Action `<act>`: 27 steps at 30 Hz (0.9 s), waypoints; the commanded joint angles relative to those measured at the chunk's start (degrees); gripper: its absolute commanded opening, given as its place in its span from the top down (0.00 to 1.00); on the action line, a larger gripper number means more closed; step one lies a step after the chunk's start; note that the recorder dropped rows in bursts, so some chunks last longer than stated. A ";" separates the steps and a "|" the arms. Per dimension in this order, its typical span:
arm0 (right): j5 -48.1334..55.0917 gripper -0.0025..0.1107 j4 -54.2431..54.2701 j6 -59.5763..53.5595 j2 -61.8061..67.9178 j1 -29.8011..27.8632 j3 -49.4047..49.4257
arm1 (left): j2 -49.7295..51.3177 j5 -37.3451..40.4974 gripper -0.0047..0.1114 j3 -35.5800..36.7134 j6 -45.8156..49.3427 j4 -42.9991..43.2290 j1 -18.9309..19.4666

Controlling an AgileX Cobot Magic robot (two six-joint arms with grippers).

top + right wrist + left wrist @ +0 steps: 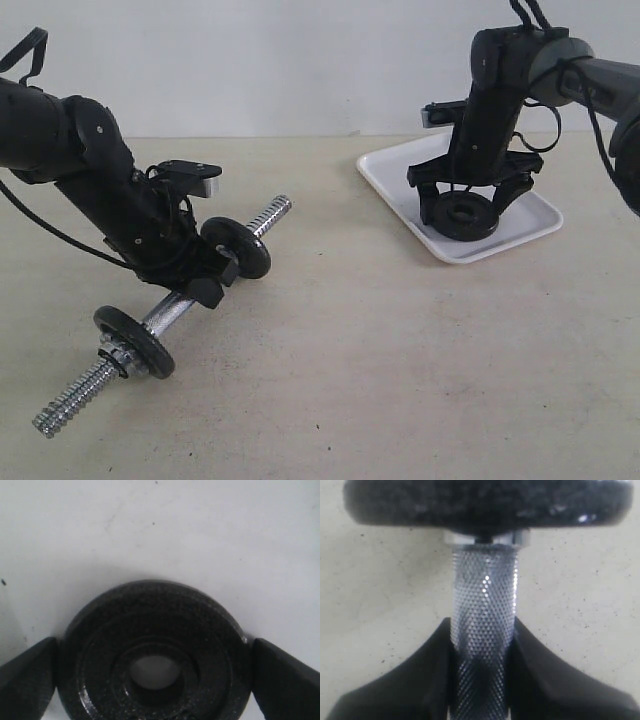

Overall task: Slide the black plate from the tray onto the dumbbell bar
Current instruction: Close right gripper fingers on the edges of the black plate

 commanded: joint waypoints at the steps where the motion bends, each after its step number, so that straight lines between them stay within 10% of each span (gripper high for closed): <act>1: 0.15 0.18 -2.22 -0.12 1.72 -0.51 0.55 | -2.82 -1.66 0.92 -0.82 0.39 -2.84 -0.17; 5: 0.15 0.42 -2.22 1.04 1.72 -0.51 0.55 | -2.82 -1.66 0.92 -0.82 0.39 -2.84 -0.17; 10: 0.15 0.97 -2.22 1.34 1.72 -0.51 0.55 | -2.82 -1.79 0.92 -0.82 0.39 -2.84 -0.17; 27: 0.15 0.98 -0.48 -5.10 1.85 -0.51 0.55 | -2.82 -1.91 0.92 -0.82 0.39 -2.84 -0.17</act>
